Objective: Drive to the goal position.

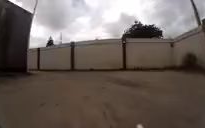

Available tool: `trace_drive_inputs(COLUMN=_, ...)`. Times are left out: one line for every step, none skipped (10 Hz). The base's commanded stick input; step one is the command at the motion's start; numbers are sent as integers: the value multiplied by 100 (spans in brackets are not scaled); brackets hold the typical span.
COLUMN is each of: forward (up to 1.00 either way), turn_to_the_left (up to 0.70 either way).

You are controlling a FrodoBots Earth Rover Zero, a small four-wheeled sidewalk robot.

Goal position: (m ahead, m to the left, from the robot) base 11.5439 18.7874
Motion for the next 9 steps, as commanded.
trace_drive_inputs(forward=30, turn_to_the_left=0)
trace_drive_inputs(forward=30, turn_to_the_left=0)
trace_drive_inputs(forward=30, turn_to_the_left=21)
trace_drive_inputs(forward=30, turn_to_the_left=55)
trace_drive_inputs(forward=30, turn_to_the_left=60)
trace_drive_inputs(forward=30, turn_to_the_left=60)
trace_drive_inputs(forward=30, turn_to_the_left=60)
trace_drive_inputs(forward=30, turn_to_the_left=49)
trace_drive_inputs(forward=30, turn_to_the_left=15)
